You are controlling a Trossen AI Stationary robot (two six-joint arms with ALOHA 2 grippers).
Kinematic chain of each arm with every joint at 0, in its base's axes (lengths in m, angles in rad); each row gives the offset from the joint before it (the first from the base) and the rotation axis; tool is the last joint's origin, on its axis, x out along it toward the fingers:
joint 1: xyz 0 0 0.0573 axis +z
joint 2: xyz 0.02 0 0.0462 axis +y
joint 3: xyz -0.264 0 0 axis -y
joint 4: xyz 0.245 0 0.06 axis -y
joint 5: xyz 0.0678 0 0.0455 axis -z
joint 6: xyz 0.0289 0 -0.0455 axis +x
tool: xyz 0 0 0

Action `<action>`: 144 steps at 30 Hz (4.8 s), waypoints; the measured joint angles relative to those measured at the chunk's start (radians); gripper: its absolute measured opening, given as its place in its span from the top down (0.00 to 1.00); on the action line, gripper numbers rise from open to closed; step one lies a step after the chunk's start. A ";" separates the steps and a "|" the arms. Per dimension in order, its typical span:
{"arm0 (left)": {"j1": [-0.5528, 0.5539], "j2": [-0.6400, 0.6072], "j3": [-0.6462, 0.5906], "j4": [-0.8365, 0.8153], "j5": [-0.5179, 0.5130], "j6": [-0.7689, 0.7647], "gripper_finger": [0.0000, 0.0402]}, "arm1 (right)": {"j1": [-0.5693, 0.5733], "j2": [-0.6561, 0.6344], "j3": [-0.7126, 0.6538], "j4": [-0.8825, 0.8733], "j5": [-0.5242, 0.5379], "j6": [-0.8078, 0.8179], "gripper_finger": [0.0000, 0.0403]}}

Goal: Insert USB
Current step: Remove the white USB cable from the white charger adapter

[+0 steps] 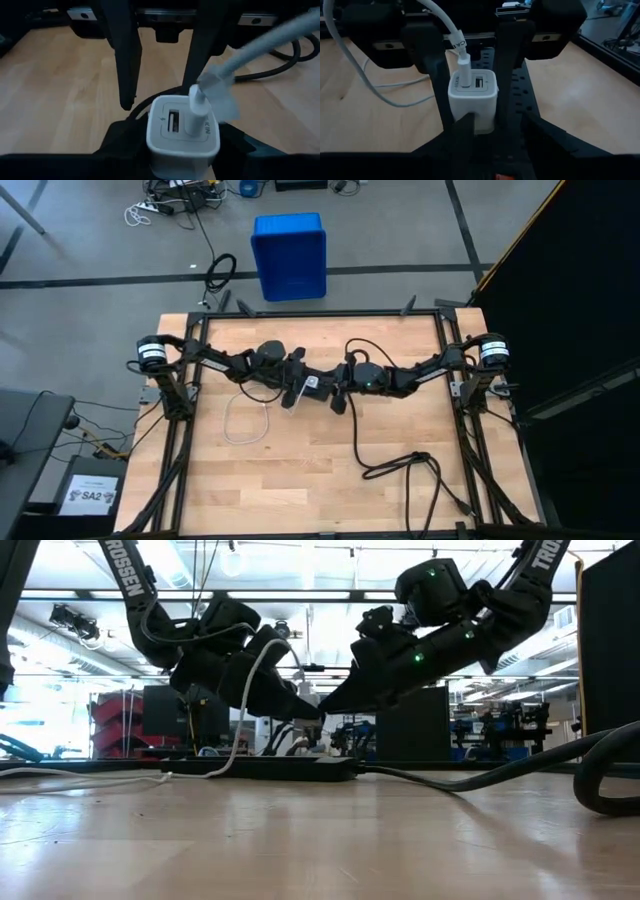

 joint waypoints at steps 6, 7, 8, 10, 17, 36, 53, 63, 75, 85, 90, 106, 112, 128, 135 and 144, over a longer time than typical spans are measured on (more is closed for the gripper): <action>-0.002 0.002 0.000 0.001 -0.002 -0.009 0.66 | 0.010 -0.005 0.077 -0.056 -0.034 0.000 0.63; -0.002 0.002 0.000 0.002 -0.003 -0.009 0.66 | 0.014 -0.004 0.085 -0.083 -0.035 -0.004 0.63; -0.002 0.002 0.000 0.002 -0.003 -0.008 0.66 | 0.017 -0.003 0.093 -0.103 -0.035 -0.012 0.63; -0.002 0.002 0.000 0.001 -0.003 -0.009 0.66 | 0.023 -0.002 0.111 -0.121 -0.035 -0.019 0.64; -0.002 0.002 0.001 0.001 -0.002 -0.008 0.66 | 0.026 -0.003 0.133 -0.175 -0.034 -0.001 0.64; -0.025 0.002 0.001 0.038 -0.008 -0.013 0.66 | -0.002 0.007 0.168 -0.177 -0.080 0.000 0.64; -0.041 0.003 0.001 0.043 -0.032 -0.017 0.66 | -0.002 0.007 0.223 -0.312 -0.136 -0.033 0.72; -0.040 0.003 0.002 0.044 -0.038 -0.017 0.66 | -0.001 0.007 0.224 -0.318 -0.162 -0.095 0.98; -0.041 0.000 0.006 0.003 -0.057 -0.021 0.66 | 0.005 0.010 0.221 -0.287 -0.153 -0.120 1.00; -0.040 -0.002 0.006 -0.016 -0.054 -0.015 0.66 | 0.009 0.012 0.218 -0.244 -0.148 -0.130 1.00; -0.040 -0.002 0.001 -0.037 -0.060 -0.015 0.66 | 0.010 0.012 0.218 -0.209 -0.151 -0.140 0.99; -0.040 0.011 -0.004 -0.059 -0.099 -0.010 0.66 | 0.015 0.000 0.224 -0.217 -0.180 -0.144 1.00; -0.040 0.011 -0.005 -0.038 -0.081 -0.013 0.66 | 0.014 0.000 0.224 -0.269 -0.202 -0.145 0.93; -0.077 -0.013 0.002 -0.005 -0.061 -0.015 0.66 | 0.001 -0.011 0.223 -0.338 -0.165 -0.136 0.67; -0.072 -0.090 0.000 -0.034 0.070 0.052 0.66 | -0.002 -0.128 0.223 -0.497 -0.254 -0.094 0.70; -0.074 -0.187 -0.047 -0.048 0.135 0.120 0.66 | -0.062 -0.140 0.130 -0.301 -0.575 -0.007 0.70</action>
